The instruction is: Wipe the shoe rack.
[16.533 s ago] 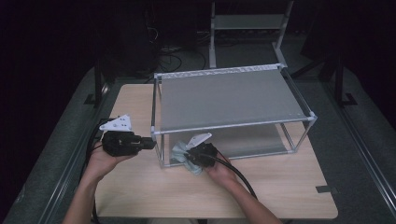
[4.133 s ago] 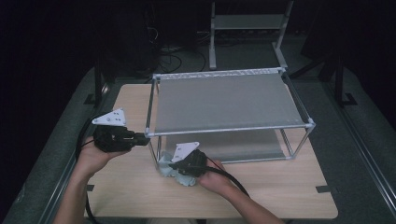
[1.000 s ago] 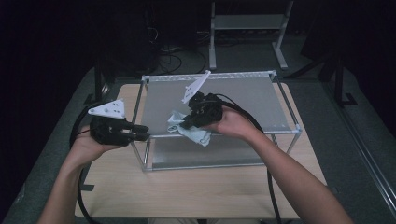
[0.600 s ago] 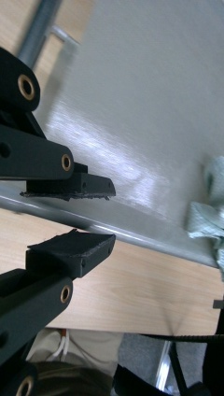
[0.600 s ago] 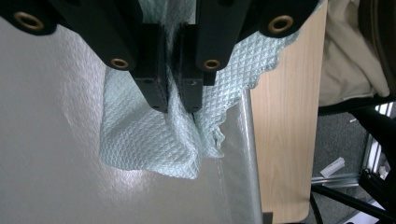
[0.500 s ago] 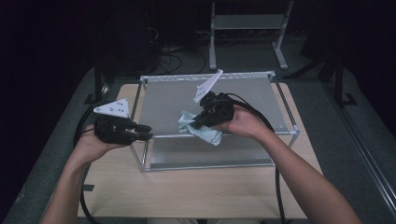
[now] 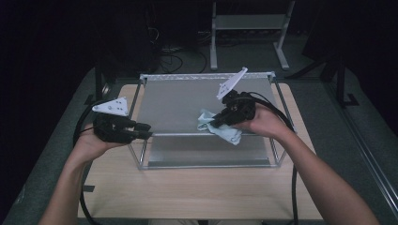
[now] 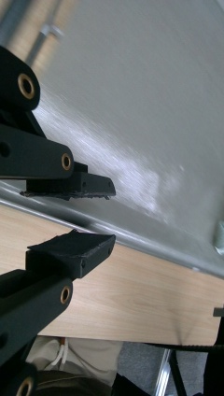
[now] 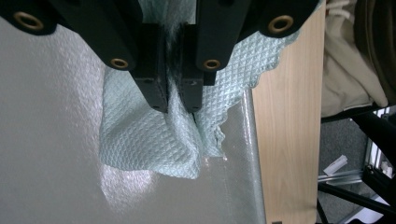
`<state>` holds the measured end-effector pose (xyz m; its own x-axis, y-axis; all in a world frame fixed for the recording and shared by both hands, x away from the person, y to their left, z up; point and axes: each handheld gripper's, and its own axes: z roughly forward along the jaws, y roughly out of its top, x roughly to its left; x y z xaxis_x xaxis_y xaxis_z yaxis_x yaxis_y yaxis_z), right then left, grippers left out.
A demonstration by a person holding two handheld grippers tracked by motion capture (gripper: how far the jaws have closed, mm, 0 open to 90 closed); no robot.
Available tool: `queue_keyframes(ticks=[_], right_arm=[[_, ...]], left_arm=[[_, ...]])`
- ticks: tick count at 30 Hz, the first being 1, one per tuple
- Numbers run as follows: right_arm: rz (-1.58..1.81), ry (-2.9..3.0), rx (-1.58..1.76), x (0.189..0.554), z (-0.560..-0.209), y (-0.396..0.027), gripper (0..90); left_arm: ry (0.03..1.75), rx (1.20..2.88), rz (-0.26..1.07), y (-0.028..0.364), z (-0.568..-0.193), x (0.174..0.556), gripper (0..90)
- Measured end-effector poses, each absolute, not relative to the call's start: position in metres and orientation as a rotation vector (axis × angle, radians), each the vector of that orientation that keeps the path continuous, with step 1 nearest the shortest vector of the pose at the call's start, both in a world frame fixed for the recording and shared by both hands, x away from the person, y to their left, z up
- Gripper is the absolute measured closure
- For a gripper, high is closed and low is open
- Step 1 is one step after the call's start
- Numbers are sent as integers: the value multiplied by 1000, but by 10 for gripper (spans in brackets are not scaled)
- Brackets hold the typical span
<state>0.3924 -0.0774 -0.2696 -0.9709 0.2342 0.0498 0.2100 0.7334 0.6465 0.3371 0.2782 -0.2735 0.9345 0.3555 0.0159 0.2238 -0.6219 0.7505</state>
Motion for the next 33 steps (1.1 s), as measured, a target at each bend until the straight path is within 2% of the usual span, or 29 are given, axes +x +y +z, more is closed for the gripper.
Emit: queue_keyframes(ticks=[4,10,16,33], right_arm=[[1075,2901,341,392,-269,-75,826],[1059,2904,408,391,-269,-102,826],[1070,2895,366,393,-270,-83,826],[1098,2890,374,394,-272,-85,826]], left_arm=[[420,2273,198,280,-274,340,715],[426,2276,205,281,-273,341,705],[406,2282,201,273,-274,341,700],[383,2293,201,261,-274,341,678]])
